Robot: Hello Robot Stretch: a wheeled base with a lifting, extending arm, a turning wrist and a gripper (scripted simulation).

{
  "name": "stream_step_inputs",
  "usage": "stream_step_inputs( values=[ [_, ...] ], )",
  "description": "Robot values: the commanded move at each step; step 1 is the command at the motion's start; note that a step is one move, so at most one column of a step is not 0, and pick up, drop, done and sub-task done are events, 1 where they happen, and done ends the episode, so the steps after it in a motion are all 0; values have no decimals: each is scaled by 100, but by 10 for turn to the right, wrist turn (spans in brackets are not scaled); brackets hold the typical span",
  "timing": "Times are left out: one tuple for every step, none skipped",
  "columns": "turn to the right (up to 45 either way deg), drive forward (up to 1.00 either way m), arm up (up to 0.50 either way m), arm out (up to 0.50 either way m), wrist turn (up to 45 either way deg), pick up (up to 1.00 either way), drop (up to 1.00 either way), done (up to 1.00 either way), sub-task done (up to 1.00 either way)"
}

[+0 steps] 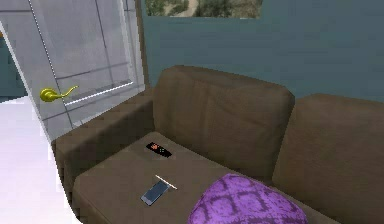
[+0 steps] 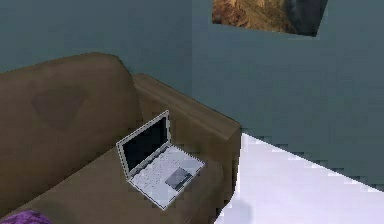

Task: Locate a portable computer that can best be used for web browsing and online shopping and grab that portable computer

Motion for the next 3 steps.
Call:
stream_step_inputs(
  values=[
    [0,0,0,24,0,0,0,0,0],
    [0,0,0,0,450,0,0,0,0],
    [0,0,0,0,450,0,0,0,0]
  ],
)
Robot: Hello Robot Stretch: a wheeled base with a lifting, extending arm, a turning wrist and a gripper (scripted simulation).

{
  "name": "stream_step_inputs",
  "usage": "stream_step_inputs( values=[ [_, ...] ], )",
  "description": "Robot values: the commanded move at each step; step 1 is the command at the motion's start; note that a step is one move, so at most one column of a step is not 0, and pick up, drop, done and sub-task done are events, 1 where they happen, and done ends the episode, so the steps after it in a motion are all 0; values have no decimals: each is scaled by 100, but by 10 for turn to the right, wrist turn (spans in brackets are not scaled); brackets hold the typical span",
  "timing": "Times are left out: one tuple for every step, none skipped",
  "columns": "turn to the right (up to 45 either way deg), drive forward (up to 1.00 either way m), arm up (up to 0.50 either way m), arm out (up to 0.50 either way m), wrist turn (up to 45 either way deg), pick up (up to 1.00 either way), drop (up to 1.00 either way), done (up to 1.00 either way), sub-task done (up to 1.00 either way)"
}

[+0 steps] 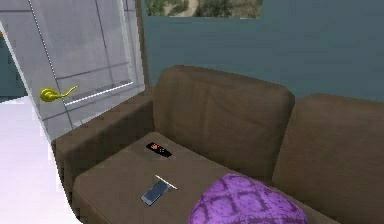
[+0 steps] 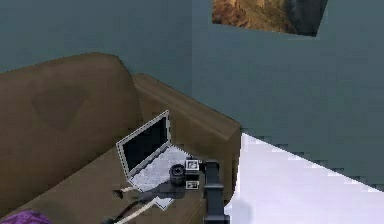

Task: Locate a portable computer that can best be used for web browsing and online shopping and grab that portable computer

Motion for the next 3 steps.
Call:
stream_step_inputs(
  values=[
    [0,0,0,0,450,0,0,0,0],
    [0,0,0,0,150,0,0,0,0],
    [0,0,-30,0,0,0,0,0,0]
  ],
)
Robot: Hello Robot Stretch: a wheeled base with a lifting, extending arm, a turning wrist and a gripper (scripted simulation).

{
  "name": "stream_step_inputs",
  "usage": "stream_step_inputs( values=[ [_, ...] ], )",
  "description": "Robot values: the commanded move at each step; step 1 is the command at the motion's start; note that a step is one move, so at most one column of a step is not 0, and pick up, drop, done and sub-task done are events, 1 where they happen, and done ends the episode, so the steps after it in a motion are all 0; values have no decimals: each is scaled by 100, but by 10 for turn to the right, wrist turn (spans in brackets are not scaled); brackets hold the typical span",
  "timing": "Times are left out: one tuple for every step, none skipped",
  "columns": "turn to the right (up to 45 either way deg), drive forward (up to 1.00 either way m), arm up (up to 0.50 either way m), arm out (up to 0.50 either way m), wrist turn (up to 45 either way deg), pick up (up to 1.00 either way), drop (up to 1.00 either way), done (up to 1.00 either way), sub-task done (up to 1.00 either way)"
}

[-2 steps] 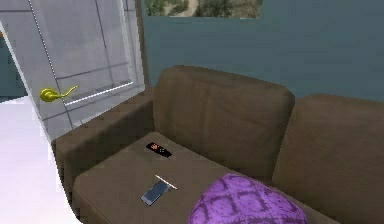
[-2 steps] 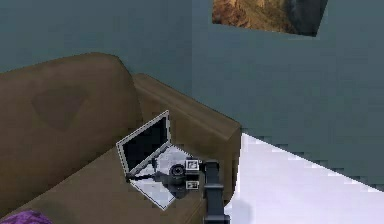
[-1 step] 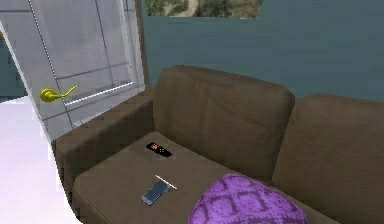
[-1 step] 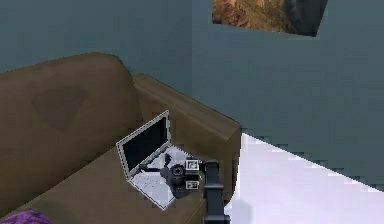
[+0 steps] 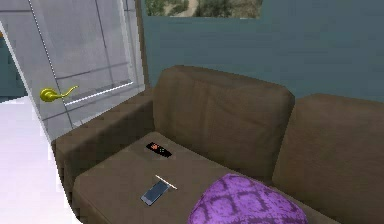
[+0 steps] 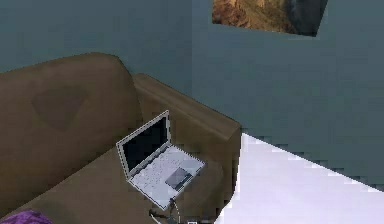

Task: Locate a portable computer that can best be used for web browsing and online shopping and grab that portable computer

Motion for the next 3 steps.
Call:
stream_step_inputs(
  values=[
    [0,0,0,0,0,100,0,0,0],
    [0,0,10,0,0,0,0,0,0],
    [0,0,0,0,0,0,0,100,0]
  ],
)
